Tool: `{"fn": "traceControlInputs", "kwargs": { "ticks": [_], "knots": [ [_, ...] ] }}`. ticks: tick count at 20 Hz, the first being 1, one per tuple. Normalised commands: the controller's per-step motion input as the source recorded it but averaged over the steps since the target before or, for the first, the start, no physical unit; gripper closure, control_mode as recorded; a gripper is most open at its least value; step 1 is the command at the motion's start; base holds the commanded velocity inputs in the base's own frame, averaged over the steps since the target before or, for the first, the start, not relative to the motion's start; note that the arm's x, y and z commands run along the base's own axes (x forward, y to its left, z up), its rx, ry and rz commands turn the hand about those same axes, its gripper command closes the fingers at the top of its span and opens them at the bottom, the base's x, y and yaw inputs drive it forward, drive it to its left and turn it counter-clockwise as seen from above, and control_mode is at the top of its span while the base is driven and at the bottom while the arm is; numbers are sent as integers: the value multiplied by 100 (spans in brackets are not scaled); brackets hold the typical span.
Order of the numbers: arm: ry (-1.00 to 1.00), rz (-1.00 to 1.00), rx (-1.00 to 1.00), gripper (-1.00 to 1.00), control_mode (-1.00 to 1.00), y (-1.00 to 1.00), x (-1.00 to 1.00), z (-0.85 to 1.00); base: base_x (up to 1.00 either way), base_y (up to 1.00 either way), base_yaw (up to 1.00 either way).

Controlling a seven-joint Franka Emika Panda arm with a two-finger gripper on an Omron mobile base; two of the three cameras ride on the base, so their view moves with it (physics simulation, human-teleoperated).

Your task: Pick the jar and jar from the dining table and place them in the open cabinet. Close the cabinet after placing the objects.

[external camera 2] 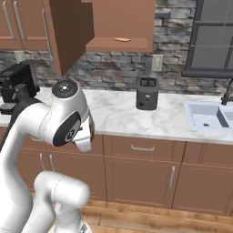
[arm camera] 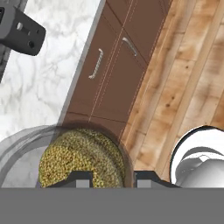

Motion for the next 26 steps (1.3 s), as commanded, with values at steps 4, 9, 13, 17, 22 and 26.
{"fn": "traceControlInputs", "kwargs": {
  "ticks": [4, 9, 13, 17, 22, 26],
  "knots": [
    [0, 0, 0, 100, 100, 0, 0, 0, 51, -30, -6],
    [0, 0, 0, 100, 100, 0, 0, 0, 49, -32, -2],
    [0, 0, 0, 100, 100, 0, 0, 0, 47, -36, 0],
    [0, 0, 0, 100, 100, 0, 0, 0, 46, -33, 0],
    [0, 0, 0, 100, 100, 0, 0, 0, 44, -31, 0],
    [0, 0, 0, 100, 100, 0, 0, 0, 43, -24, 0]
  ]
}}
